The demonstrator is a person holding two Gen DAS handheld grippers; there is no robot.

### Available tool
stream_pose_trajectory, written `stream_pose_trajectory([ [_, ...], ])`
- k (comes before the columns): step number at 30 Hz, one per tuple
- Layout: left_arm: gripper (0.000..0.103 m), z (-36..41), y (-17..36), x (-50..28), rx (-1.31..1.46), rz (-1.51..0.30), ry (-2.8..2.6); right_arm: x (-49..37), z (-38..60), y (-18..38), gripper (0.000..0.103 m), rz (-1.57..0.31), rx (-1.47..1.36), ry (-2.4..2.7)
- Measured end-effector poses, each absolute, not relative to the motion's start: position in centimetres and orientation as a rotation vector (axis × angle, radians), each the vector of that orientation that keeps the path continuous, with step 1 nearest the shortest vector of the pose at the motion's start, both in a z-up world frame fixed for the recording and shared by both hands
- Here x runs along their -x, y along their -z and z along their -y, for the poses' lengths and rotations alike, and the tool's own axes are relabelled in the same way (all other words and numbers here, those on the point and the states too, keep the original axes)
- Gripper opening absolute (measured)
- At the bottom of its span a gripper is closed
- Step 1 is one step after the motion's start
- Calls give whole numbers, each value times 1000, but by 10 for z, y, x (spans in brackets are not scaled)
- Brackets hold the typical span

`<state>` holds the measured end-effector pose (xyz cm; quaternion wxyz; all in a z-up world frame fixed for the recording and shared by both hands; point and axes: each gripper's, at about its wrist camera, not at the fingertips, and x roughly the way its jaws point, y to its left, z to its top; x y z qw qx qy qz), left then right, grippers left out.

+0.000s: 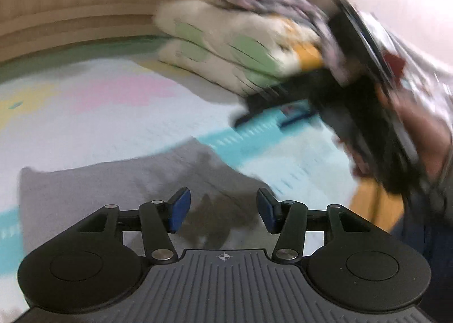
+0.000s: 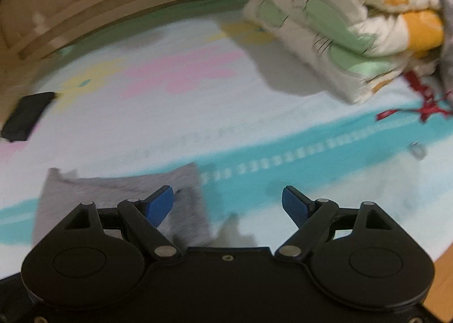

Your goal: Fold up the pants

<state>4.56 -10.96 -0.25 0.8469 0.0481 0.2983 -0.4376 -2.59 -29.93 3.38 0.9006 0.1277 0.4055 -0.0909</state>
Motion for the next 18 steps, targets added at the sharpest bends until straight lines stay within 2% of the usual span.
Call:
stream_pose_trajectory([
  [5,50,81,20,-93,-35,-704,726,29,294,-18,85,-886,-322,90],
  [8,49,88,52,-108,-165,-867,669,33,287,-7,85,-910,-315,45],
  [18,50,79,68,-108,-66,-820,681,54,260,5,85,-829,-194,-61],
])
